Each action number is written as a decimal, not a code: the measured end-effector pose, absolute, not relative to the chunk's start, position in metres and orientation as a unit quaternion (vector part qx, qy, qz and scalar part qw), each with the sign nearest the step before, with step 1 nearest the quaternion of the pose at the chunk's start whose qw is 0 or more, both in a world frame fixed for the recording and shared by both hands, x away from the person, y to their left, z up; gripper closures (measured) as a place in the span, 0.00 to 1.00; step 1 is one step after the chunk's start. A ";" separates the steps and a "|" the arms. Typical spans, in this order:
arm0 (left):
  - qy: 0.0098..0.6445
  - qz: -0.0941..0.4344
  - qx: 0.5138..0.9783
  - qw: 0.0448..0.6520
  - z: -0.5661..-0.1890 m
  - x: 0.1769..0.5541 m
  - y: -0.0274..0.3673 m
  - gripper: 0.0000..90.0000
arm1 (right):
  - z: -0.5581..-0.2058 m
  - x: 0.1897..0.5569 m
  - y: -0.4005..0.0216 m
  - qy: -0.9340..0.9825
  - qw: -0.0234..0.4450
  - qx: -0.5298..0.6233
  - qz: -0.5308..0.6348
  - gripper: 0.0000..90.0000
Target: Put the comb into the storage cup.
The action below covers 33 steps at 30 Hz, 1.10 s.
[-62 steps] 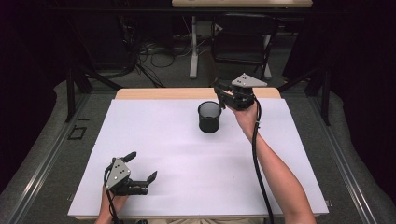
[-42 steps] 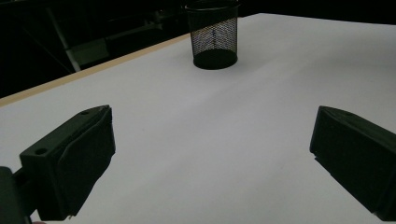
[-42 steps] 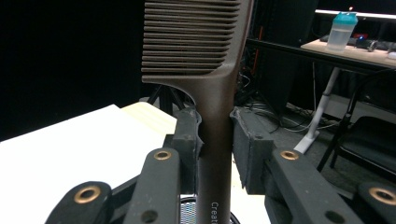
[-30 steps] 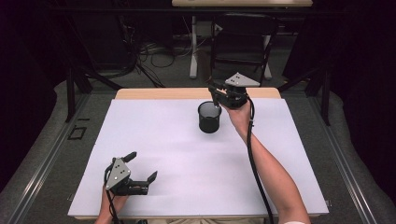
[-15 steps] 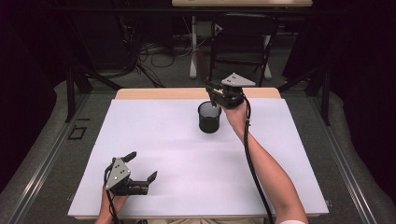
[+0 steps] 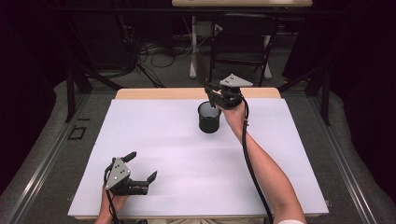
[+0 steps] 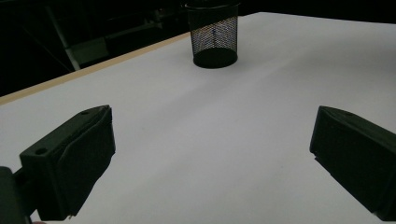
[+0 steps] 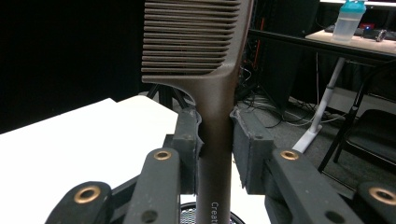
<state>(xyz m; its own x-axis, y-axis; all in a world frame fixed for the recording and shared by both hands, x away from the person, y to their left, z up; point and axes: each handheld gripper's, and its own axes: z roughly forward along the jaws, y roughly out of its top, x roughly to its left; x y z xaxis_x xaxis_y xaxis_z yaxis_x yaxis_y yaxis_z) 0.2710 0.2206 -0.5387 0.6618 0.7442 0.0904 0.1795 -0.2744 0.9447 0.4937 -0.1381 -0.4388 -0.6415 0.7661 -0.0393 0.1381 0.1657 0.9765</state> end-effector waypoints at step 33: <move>0.308 0.273 0.749 0.519 -0.538 0.271 0.222 0.00 | -0.459 0.498 -0.135 0.727 0.265 0.329 0.542 0.81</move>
